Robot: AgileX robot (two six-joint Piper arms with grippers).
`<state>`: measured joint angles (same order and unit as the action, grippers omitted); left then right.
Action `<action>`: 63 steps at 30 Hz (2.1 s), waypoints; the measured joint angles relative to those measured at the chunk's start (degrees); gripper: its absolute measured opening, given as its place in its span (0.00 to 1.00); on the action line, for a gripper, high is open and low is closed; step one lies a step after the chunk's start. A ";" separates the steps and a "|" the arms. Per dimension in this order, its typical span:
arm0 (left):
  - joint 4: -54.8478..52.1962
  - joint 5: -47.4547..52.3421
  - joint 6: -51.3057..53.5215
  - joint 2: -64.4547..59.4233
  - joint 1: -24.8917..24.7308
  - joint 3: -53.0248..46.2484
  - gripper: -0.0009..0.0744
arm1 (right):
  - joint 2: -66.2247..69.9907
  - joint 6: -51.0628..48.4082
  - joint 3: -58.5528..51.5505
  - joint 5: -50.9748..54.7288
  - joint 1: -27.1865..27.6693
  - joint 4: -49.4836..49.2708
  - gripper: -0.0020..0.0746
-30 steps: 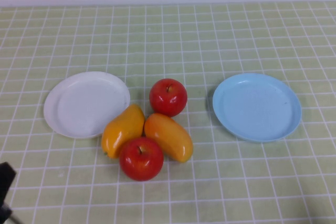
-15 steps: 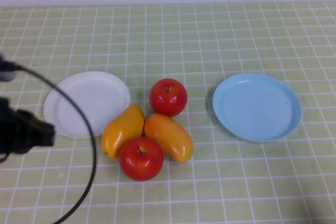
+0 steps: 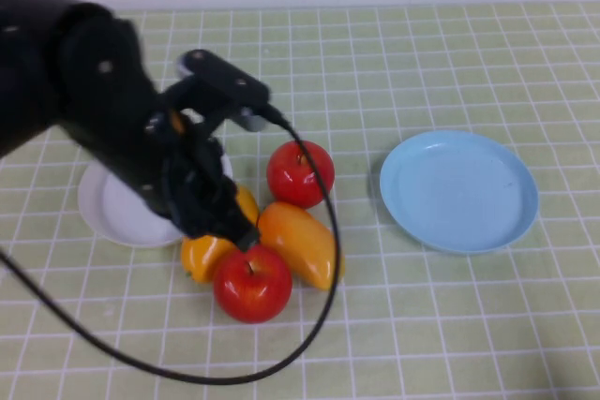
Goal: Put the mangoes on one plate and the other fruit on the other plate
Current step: Put one type of fruit in the left plate
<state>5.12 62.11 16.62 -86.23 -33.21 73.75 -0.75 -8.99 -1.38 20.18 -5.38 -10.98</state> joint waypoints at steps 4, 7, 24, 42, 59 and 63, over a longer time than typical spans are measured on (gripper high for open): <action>-0.70 0.80 0.00 -4.20 -1.89 3.84 0.09 | 0.00 0.00 0.00 0.00 0.00 0.00 0.00; -1.18 2.72 0.00 -7.17 -2.19 5.43 0.32 | 0.00 0.00 0.00 0.00 0.00 0.00 0.00; -6.27 2.30 5.17 -12.46 -6.38 5.64 0.89 | 0.00 0.00 0.00 0.00 0.00 0.00 0.00; -9.85 0.03 5.41 -18.82 -7.86 5.64 0.89 | 0.00 0.00 0.00 0.00 0.00 0.00 0.00; -10.33 0.83 4.85 -19.01 -7.86 5.80 0.77 | 0.00 0.00 0.00 0.00 0.00 0.00 0.00; -10.33 1.52 4.60 -16.04 -7.86 6.86 0.77 | 0.00 0.00 0.00 0.00 0.00 0.00 0.00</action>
<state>-5.21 63.63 21.22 -102.27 -41.07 80.61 -0.75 -8.99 -1.38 20.18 -5.38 -10.98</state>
